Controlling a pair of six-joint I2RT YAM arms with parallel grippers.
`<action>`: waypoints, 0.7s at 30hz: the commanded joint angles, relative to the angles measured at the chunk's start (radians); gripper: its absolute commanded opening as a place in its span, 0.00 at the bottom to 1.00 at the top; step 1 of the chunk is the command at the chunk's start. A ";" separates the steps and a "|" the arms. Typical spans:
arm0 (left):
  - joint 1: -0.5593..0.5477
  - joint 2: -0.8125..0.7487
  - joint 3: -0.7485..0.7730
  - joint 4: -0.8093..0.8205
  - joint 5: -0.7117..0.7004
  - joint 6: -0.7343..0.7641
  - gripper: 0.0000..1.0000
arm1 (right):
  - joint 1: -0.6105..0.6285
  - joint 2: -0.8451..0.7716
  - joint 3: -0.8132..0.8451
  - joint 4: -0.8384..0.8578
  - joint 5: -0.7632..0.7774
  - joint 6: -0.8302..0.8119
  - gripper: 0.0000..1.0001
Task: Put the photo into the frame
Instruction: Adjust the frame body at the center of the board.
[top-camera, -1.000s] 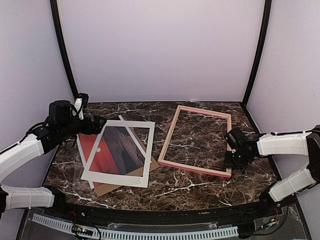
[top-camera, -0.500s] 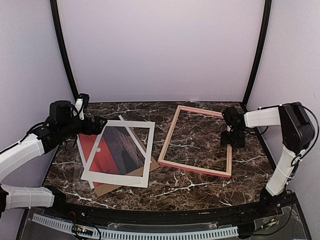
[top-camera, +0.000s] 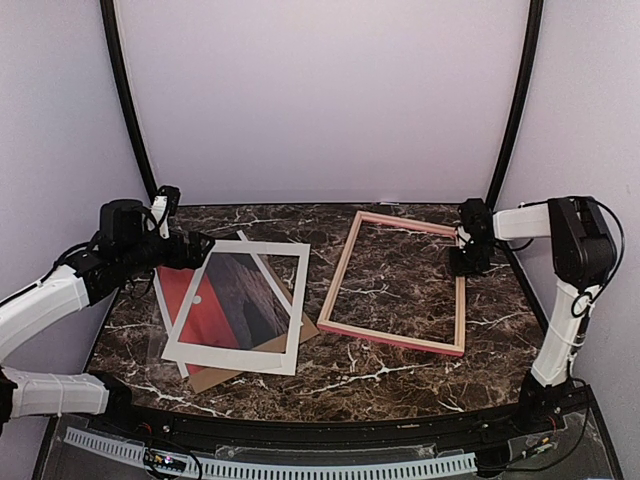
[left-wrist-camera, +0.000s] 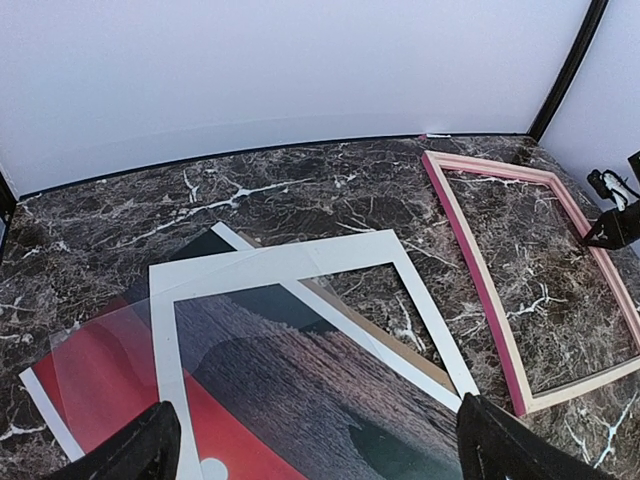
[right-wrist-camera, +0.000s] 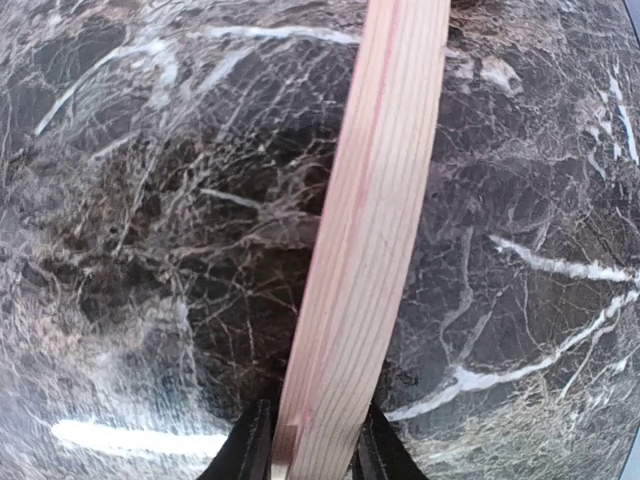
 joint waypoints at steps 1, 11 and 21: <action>-0.005 0.012 0.039 -0.019 -0.001 0.024 0.99 | -0.014 -0.018 -0.112 -0.117 0.025 -0.091 0.22; -0.005 0.070 0.072 -0.081 -0.051 0.034 0.99 | -0.037 -0.083 -0.157 -0.139 0.010 -0.041 0.35; 0.063 0.283 0.237 -0.357 -0.112 -0.006 0.99 | 0.175 -0.328 -0.118 -0.092 0.017 0.107 0.80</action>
